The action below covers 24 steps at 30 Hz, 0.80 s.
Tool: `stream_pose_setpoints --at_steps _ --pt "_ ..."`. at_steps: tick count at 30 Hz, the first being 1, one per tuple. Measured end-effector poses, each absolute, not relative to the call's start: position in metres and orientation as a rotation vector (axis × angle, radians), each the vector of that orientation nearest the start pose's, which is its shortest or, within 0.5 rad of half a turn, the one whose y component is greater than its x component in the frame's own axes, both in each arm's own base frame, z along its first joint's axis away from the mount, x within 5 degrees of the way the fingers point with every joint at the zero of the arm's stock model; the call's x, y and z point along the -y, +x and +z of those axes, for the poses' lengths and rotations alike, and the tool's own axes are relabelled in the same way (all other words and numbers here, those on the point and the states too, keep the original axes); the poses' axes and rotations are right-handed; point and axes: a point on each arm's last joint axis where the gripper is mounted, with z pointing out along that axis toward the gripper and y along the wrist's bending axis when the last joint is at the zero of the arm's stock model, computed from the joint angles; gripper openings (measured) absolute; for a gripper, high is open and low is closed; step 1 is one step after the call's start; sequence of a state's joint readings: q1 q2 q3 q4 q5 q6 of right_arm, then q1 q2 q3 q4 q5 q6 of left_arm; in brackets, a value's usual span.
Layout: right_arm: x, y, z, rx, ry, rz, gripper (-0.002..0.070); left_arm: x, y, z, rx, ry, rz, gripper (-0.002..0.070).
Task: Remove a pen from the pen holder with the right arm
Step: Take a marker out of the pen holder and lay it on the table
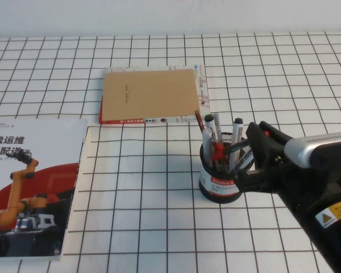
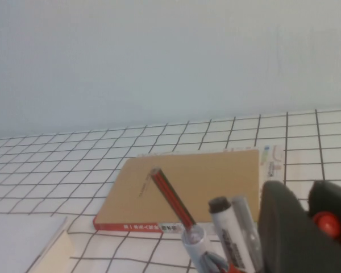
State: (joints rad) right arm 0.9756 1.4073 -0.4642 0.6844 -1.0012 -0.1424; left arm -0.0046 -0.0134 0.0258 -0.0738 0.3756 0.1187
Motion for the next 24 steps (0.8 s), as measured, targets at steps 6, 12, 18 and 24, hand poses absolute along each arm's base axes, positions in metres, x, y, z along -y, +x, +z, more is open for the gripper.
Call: stream_pose_setpoints --at_steps 6,12,18,24 --pt "-0.162 0.166 0.263 -1.593 -0.111 0.578 0.0055 0.003 0.052 0.172 -1.869 0.07 0.006 -0.0004" --pt "-0.146 0.154 0.28 -1.606 -0.127 0.587 0.0055 0.003 0.052 0.172 -1.869 0.07 0.006 -0.0004" --pt "-0.14 0.145 0.3 -1.685 -0.203 0.574 0.0055 0.003 0.052 0.172 -1.869 0.07 0.006 -0.0004" --pt "-0.152 0.136 0.341 -1.661 -0.354 0.696 0.0054 0.003 0.052 0.172 -1.869 0.07 0.006 -0.0004"
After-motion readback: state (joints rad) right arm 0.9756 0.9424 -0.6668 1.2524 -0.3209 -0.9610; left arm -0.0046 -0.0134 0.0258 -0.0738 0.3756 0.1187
